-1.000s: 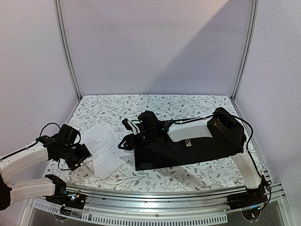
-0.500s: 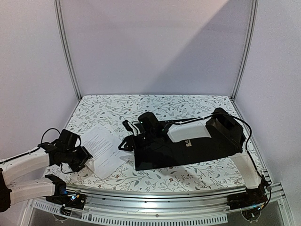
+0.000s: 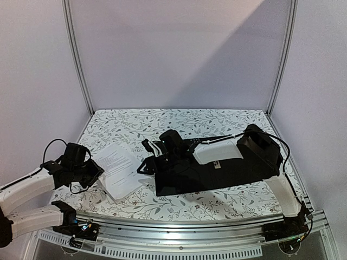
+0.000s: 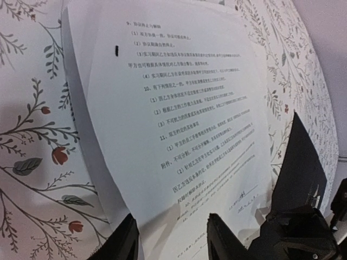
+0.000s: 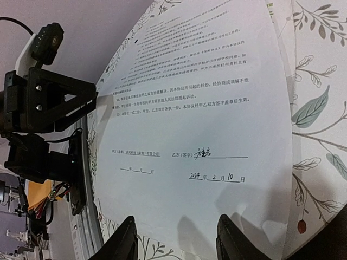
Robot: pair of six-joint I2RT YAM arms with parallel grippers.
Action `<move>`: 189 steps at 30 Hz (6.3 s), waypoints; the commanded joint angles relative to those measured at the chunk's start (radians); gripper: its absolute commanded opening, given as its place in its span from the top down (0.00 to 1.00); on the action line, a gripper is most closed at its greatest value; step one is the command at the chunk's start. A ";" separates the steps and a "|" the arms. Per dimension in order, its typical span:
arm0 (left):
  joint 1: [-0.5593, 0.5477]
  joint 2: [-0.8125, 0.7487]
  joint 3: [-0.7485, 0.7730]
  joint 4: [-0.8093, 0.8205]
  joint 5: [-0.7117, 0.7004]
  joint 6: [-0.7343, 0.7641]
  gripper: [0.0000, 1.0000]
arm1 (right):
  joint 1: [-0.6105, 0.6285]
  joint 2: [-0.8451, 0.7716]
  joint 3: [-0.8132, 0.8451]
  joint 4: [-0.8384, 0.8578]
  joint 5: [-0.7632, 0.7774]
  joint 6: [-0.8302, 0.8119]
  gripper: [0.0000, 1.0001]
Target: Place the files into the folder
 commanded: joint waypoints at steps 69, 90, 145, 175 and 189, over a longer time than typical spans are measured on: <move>-0.251 0.378 0.538 0.537 0.700 0.774 1.00 | -0.357 -0.282 -0.585 0.950 -0.239 0.352 0.17; -0.248 0.430 0.492 0.519 0.589 0.781 1.00 | -0.389 -0.309 -0.769 1.323 -0.210 0.534 0.92; -0.572 1.230 0.895 -0.063 0.245 0.867 0.46 | -0.794 -0.851 -0.674 -0.808 0.659 -0.424 1.00; -0.512 1.274 0.910 -0.101 0.123 0.894 0.47 | -0.776 -0.793 -0.783 -0.646 0.612 -0.510 1.00; -0.512 1.272 0.907 -0.103 0.122 0.895 0.47 | -0.784 -0.695 -0.755 -0.683 0.720 -0.486 1.00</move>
